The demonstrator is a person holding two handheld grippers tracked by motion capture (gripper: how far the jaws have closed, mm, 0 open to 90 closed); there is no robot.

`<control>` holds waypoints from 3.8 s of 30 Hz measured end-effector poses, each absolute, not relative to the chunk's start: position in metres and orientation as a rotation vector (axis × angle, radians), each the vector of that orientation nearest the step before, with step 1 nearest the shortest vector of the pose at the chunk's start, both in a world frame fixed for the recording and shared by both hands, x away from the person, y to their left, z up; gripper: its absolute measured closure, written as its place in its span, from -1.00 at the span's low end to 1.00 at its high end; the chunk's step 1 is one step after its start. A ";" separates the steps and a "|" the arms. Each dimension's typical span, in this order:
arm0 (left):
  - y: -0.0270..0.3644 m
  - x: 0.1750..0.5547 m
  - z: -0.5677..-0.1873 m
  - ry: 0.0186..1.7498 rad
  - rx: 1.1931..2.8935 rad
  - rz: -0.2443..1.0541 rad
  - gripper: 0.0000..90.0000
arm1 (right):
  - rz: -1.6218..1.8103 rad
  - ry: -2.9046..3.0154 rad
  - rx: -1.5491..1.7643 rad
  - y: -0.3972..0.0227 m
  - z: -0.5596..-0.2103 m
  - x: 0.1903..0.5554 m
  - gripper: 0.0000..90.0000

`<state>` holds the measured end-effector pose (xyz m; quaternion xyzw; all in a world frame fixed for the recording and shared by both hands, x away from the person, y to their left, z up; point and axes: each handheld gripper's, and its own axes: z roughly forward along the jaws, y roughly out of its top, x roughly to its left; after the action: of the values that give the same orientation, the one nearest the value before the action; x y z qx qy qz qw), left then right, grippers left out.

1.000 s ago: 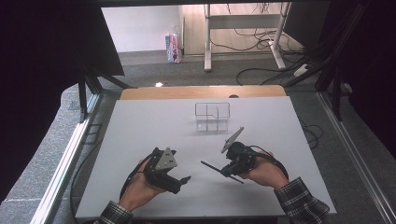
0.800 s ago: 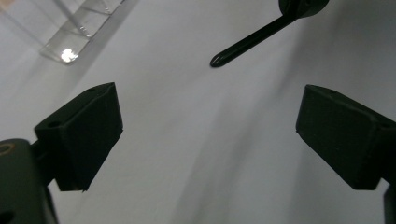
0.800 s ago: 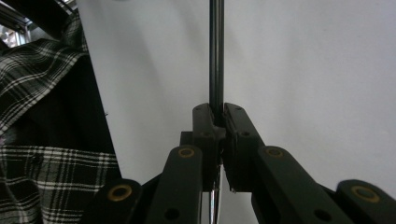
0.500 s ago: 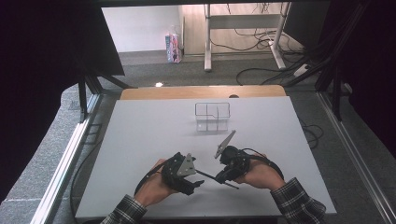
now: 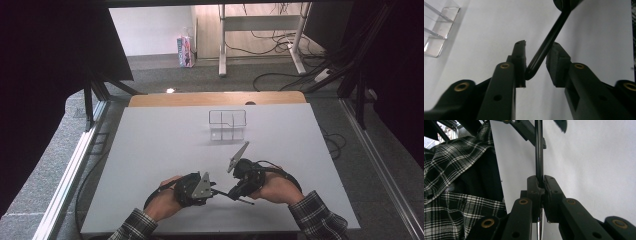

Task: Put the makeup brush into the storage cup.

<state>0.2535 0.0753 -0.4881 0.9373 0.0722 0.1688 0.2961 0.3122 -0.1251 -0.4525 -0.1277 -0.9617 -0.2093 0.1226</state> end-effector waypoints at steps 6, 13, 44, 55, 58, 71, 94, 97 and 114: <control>0.068 0.248 -0.493 0.112 2.544 0.409 0.87 | -0.660 -2.842 -0.423 -0.131 -0.450 0.318 0.76; 0.072 0.250 -0.491 0.166 2.523 0.375 0.88 | -0.700 -2.851 -0.421 -0.134 -0.451 0.319 0.34; 0.098 0.262 -0.489 0.516 2.413 0.223 0.87 | -1.157 -2.992 -0.682 -0.168 -0.442 0.329 -0.97; 0.112 0.263 -0.489 0.626 2.288 0.179 0.87 | -1.307 -2.920 -0.789 -0.184 -0.443 0.330 -1.00; 0.116 0.263 -0.489 0.659 2.247 0.167 0.87 | -1.338 -2.885 -0.825 -0.186 -0.445 0.330 -1.00; 0.128 0.258 -0.488 0.722 2.063 0.101 0.87 | -1.494 -2.685 -0.884 -0.188 -0.448 0.322 -1.00; 0.121 0.250 -0.485 0.642 1.888 0.021 0.87 | -1.568 -2.420 -0.844 -0.164 -0.443 0.306 -0.79; 0.118 0.249 -0.484 0.630 1.887 0.010 0.87 | -1.597 -2.357 -0.825 -0.163 -0.442 0.305 -0.56; 0.104 0.246 -0.486 0.578 1.929 -0.013 0.85 | -1.606 -2.121 -0.765 -0.167 -0.448 0.311 0.76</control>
<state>0.2460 0.1042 -0.4859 0.8096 0.2425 -0.0054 0.5346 0.3111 -0.1670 -0.4476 -0.2715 -0.7529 -0.5701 0.1853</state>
